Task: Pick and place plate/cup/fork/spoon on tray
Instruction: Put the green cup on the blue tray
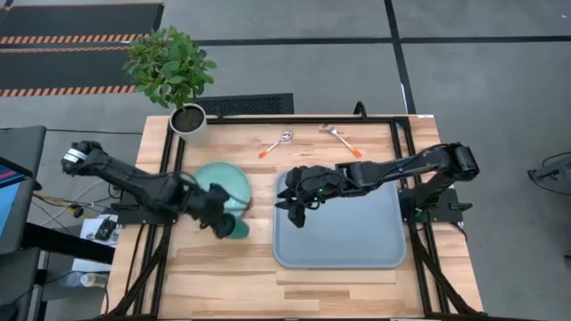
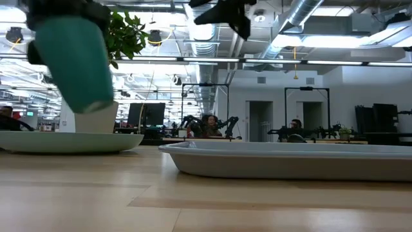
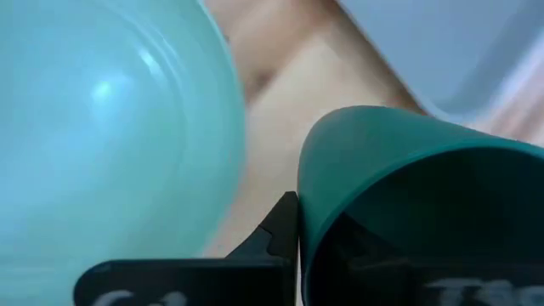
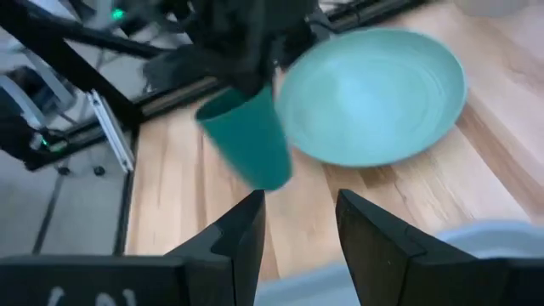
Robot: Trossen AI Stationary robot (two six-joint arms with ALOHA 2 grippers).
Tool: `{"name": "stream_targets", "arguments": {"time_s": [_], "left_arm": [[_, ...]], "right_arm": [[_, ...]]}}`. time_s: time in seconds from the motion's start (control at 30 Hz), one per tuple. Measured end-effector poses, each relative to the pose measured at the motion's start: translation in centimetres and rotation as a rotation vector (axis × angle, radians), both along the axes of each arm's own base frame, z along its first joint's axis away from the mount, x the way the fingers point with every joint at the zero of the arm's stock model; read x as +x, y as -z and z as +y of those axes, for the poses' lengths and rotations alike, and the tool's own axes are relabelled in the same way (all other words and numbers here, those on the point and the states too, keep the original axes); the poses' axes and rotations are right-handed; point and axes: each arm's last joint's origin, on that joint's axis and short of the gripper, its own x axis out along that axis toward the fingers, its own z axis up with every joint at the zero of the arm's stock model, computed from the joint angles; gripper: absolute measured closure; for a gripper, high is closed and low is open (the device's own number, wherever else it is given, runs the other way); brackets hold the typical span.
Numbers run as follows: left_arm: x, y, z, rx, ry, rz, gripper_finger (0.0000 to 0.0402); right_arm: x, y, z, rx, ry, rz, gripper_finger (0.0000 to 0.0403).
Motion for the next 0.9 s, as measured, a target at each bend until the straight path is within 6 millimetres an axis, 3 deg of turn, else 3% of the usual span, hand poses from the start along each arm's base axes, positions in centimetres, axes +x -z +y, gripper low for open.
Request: {"name": "stream_targets", "arguments": {"time_s": [0.2, 0.5, 0.73, 0.9], "left_arm": [[2.6, 1.0, 3.2, 0.016, 0.009, 0.059, 0.0401], [9.4, -0.5, 5.6, 0.153, 0.191, 0.167, 0.0401], [14.5, -0.8, 6.0, 0.181, 0.357, 0.218, 0.0401], [15.0, -0.7, 5.7, 0.188, 0.433, 0.294, 0.0401]], "right_arm": [[-3.1, -2.0, -0.1, 0.027, 0.015, 0.068, 0.0232], [-7.3, -4.6, 0.5, 0.07, 0.026, 0.095, 0.0232], [-9.1, -5.4, 1.7, 0.083, -0.011, 0.114, 0.0232], [-10.4, -4.6, 2.6, 0.072, 0.024, 0.231, 0.0232]]}}
